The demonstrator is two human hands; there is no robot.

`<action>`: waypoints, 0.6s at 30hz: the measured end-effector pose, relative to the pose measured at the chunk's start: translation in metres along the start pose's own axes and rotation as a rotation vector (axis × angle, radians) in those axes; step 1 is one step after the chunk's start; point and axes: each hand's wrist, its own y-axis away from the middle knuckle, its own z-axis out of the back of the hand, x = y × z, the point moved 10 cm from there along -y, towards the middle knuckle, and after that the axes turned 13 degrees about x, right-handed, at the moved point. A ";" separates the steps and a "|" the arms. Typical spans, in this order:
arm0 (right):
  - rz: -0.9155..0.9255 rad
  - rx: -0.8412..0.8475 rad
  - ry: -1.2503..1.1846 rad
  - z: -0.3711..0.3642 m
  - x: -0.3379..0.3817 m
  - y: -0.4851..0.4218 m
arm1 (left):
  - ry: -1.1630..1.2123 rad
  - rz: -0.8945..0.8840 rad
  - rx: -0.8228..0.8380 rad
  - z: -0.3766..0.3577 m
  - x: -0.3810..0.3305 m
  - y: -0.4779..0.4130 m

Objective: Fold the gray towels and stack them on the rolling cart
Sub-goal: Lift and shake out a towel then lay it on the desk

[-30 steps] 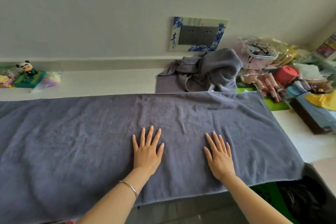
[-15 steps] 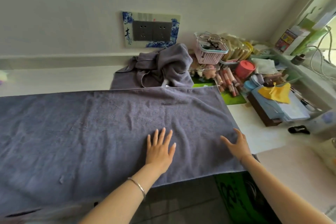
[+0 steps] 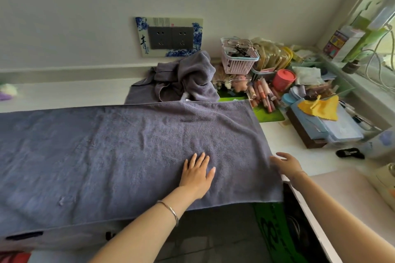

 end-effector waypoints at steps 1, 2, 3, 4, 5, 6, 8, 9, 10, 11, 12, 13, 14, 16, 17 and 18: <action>0.005 0.042 -0.002 -0.003 0.003 -0.002 | 0.010 0.000 -0.002 0.002 0.001 0.001; 0.016 0.089 -0.010 -0.008 0.007 -0.003 | 0.012 -0.001 -0.005 0.004 0.002 0.003; 0.032 0.127 -0.003 -0.012 0.013 -0.004 | 0.016 0.000 -0.007 0.005 0.004 0.004; 0.051 0.151 0.036 -0.015 0.019 -0.005 | 0.030 0.006 -0.013 0.006 0.007 0.006; 0.068 0.165 0.096 -0.019 0.026 -0.004 | 0.050 0.013 -0.022 0.006 0.011 0.008; 0.089 0.177 0.147 -0.024 0.035 -0.004 | 0.070 0.021 -0.038 0.008 0.015 0.010; 0.128 0.207 0.155 -0.033 0.050 -0.003 | 0.112 0.025 -0.061 0.014 0.020 0.015; 0.156 0.231 0.127 -0.041 0.061 -0.001 | 0.155 0.027 -0.069 0.017 0.023 0.020; 0.192 0.257 0.087 -0.048 0.074 0.003 | 0.212 0.031 -0.072 0.020 0.026 0.024; 0.225 0.288 0.037 -0.059 0.088 0.007 | 0.272 0.038 -0.071 0.023 0.031 0.029; 0.250 0.322 -0.034 -0.069 0.103 0.012 | 0.318 0.040 -0.076 0.027 0.035 0.032; 0.271 0.365 -0.117 -0.083 0.120 0.019 | 0.343 0.044 -0.096 0.032 0.042 0.036; 0.287 0.408 -0.197 -0.098 0.136 0.026 | 0.349 0.049 -0.124 0.038 0.049 0.039; 0.309 0.483 -0.292 -0.133 0.171 0.044 | 0.365 0.073 -0.196 0.052 0.070 0.046; 0.322 0.516 -0.323 -0.154 0.187 0.053 | 0.385 0.090 -0.233 0.059 0.084 0.052; 0.341 0.553 -0.348 -0.176 0.204 0.062 | 0.421 0.102 -0.269 0.067 0.099 0.058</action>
